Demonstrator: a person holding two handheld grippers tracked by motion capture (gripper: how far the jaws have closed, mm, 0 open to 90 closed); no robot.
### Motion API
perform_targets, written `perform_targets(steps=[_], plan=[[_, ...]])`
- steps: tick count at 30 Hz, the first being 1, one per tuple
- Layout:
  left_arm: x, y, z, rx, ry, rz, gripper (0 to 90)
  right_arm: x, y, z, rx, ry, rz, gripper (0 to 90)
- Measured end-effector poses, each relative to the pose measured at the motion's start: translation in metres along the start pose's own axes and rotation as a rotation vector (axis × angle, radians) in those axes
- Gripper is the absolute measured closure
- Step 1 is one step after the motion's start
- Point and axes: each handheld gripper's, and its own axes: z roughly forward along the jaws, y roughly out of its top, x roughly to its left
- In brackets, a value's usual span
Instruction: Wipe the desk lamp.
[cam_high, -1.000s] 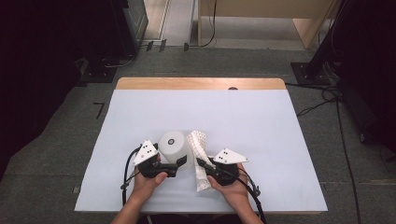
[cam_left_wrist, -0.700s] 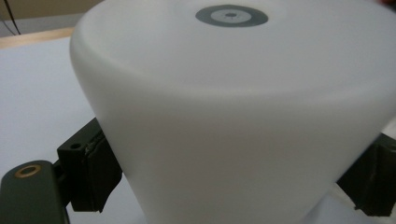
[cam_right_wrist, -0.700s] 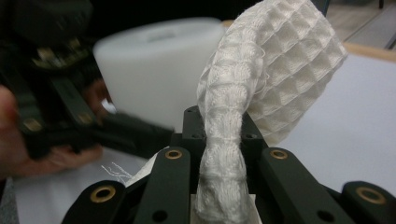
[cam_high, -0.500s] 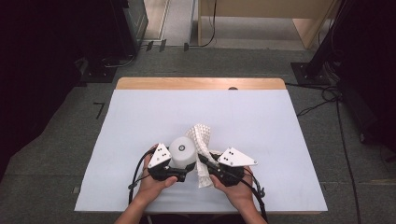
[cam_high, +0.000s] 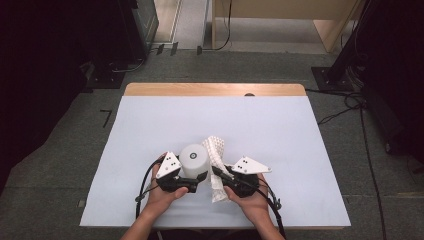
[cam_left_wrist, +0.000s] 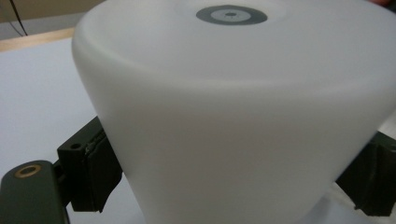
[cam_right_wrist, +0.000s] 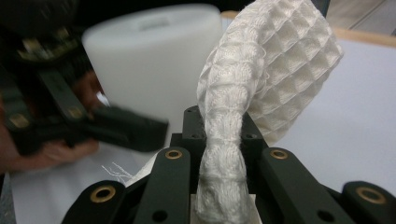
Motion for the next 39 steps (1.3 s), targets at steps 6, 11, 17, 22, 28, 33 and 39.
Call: perform_targets(steps=[6, 11, 17, 22, 28, 33, 39], plan=[[-0.003, 0.0, 0.002, 0.004, -0.01, 0.015, 8.5, -0.001, 0.006, -0.008, -0.045, -0.009, -0.006, 79.0], [0.002, 0.001, -0.002, -0.023, -0.007, 0.003, 8.5, -0.007, -0.009, 0.007, 0.037, -0.009, 0.015, 78.9], [0.006, -0.003, 0.001, 0.002, 0.045, 0.029, 8.5, -0.015, -0.013, 0.009, 0.043, -0.036, 0.027, 78.9], [0.001, -0.01, 0.007, 0.035, 0.073, 0.071, 8.5, -0.023, -0.01, 0.001, 0.012, -0.058, 0.041, 78.9], [0.001, -0.014, 0.004, 0.018, 0.073, 0.071, 8.2, -0.026, -0.011, -0.001, 0.013, -0.068, 0.054, 78.9], [-0.005, -0.013, -0.002, 0.009, 0.124, 0.025, 3.5, -0.028, -0.013, 0.0, 0.02, -0.073, 0.052, 78.8], [-0.016, -0.013, -0.002, -0.002, 0.203, -0.028, 3.2, -0.029, -0.013, 0.0, 0.02, -0.074, 0.051, 78.8]])
